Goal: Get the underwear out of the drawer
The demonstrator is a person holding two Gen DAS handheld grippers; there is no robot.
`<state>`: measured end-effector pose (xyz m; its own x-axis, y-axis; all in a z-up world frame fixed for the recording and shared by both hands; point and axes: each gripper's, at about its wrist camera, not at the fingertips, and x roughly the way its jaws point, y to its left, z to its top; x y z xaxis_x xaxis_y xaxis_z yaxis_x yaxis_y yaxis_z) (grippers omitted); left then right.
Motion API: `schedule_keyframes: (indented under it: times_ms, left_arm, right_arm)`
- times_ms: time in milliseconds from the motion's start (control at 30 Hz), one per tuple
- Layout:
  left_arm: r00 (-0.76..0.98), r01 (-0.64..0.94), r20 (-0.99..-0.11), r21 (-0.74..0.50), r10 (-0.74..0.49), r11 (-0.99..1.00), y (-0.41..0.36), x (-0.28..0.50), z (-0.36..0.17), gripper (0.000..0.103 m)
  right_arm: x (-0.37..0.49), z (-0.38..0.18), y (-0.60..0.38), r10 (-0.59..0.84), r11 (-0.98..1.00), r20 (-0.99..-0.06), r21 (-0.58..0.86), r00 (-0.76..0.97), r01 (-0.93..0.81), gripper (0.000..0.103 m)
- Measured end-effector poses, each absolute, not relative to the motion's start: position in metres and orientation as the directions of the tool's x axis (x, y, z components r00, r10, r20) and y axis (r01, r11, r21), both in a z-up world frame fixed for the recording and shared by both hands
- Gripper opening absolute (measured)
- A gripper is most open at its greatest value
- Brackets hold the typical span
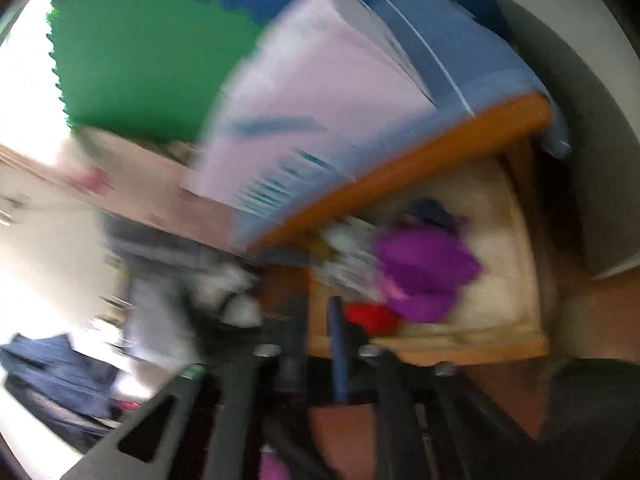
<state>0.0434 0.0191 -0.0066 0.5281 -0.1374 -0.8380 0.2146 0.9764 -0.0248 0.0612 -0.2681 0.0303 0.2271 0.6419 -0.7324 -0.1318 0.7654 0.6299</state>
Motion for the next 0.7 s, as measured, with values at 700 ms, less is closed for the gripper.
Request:
schedule_keyframes:
  times_ms: [700]
  left_arm:
    - [0.461,0.067,-0.862,-0.204,-0.212,0.977,0.071,0.056,-0.013,0.098]
  right_arm:
    - [0.096,-0.096,-0.076,-0.001,0.840,-0.979,-0.111,0.202,-0.530,0.070]
